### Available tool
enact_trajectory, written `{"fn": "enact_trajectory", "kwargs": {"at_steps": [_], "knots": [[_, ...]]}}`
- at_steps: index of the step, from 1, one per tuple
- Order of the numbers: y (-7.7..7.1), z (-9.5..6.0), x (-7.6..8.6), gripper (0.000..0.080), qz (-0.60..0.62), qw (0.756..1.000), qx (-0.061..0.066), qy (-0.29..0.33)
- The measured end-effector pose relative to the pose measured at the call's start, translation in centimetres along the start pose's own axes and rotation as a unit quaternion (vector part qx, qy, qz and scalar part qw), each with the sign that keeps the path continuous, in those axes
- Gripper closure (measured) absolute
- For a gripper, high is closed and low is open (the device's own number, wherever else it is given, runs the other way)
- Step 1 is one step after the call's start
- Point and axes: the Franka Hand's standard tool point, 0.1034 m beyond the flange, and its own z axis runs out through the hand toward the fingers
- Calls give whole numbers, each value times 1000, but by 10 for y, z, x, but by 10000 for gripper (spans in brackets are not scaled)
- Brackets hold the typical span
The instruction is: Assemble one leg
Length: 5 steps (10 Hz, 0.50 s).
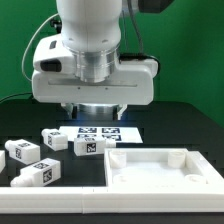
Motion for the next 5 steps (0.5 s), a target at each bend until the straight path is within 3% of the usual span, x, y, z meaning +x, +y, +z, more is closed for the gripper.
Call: {"fn": "enact_trajectory", "kwargs": {"at_steps": [4,5], "knots": [[0,5,-1,151,-20,1000,0,-4],[8,14,-10,151,-74,997,1,-13]]}}
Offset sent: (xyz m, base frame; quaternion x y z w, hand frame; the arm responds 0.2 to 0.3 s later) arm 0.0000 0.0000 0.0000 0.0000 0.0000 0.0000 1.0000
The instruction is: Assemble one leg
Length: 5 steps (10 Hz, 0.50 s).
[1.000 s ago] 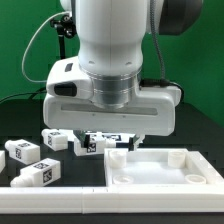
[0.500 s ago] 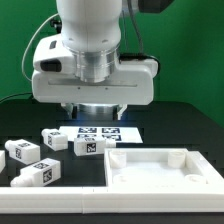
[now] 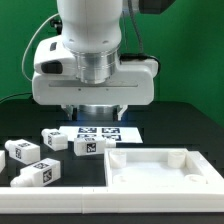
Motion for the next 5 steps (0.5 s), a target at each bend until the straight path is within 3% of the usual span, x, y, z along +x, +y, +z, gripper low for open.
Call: {"fn": "enact_trajectory", "kwargs": {"at_steps": [2,5], "knots": [[12,17,-28,151,-79,997,5,-21],[11,17,-25,151,-79,997,6,-21]]}}
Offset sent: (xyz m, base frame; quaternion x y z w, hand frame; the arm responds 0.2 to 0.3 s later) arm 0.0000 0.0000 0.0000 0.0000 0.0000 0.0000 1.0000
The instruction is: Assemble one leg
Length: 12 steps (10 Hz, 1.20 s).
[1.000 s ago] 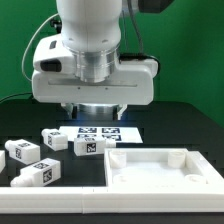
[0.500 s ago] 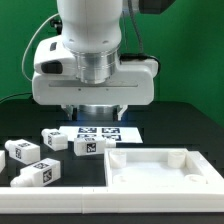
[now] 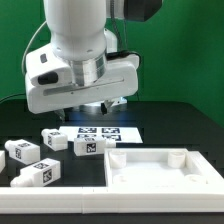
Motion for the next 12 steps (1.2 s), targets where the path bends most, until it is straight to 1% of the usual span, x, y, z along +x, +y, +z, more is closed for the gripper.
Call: {"fn": "enact_trajectory", "kwargs": {"at_steps": [1,2,3,4,5,6,8,9,10,11,12], "knots": [[2,4,-2,151,-7,1000,1,-6],[10,14,-10,151,-13,1000,5,-16],[23,18,-22,151,-22,999,4,-28],[31,22,-41,151,-23,997,3,-77],[36,25,-46,151,-23,993,-6,-117],[35,20,-44,151,-19,989,1,-149],[31,25,-40,151,-19,979,13,-203],[32,26,-36,151,-21,979,11,-203],[33,28,-37,151,-20,979,11,-203],[35,39,-41,151,-17,977,14,-213],[34,47,-43,151,4,974,12,-228]]}}
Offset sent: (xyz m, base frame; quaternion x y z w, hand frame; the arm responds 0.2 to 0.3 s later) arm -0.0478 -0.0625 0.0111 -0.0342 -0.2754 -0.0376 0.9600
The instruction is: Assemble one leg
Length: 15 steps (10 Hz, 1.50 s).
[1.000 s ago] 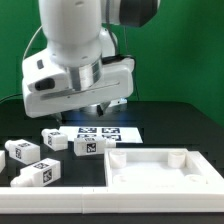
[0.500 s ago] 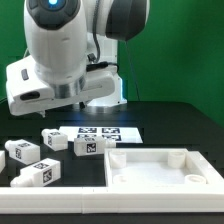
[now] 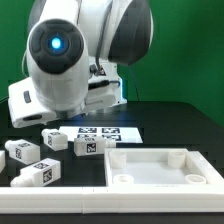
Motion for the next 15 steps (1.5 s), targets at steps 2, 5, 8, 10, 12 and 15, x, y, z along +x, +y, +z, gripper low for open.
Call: {"fn": "enact_trajectory", "kwargs": {"at_steps": [2,5,8,10,12,15], "knots": [[-1,0,3,151,1,1000,0,0],[6,3,3,151,-12,1000,-20,-5],[13,-6,5,151,-50,997,-63,-6],[11,-5,8,151,-50,997,-57,17],[12,-2,11,151,-51,997,-59,17],[20,14,18,151,-55,996,-63,9]]}}
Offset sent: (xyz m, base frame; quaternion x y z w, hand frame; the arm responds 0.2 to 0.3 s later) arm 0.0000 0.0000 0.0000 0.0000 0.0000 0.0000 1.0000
